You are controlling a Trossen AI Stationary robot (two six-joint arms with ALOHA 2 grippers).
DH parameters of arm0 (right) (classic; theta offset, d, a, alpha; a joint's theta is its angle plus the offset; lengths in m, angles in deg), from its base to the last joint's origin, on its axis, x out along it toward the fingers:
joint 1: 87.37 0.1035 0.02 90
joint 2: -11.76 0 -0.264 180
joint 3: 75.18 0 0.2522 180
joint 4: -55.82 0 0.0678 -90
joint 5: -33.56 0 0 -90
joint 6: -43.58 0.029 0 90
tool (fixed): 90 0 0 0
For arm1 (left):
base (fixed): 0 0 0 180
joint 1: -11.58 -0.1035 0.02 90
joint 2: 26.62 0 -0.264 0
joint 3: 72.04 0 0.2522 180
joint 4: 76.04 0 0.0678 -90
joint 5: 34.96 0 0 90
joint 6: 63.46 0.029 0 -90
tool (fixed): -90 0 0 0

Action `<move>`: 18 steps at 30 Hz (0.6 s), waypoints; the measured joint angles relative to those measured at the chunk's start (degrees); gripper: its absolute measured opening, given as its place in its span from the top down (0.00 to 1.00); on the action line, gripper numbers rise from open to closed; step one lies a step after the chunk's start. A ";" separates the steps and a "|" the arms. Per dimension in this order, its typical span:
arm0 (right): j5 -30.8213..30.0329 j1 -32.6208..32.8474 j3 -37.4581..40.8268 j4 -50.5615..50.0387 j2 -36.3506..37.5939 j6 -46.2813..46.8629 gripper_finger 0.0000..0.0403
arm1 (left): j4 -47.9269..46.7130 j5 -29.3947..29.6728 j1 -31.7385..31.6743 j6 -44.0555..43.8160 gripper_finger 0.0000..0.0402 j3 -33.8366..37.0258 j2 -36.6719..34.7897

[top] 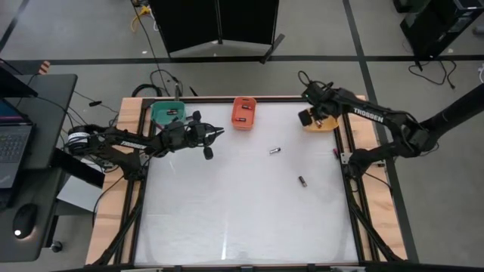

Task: Sort batteries
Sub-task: Put the bottom silver battery into the yellow container

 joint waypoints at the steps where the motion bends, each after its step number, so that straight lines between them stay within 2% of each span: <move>1: 0.04 -0.60 0.95 0.89 0.00 -0.22 0.84 | 0.00 0.00 0.00 0.00 0.87 0.00 0.00; 18: 0.23 -4.20 13.08 18.00 0.00 -4.06 0.85 | -0.02 0.00 0.01 -0.09 0.87 0.00 0.00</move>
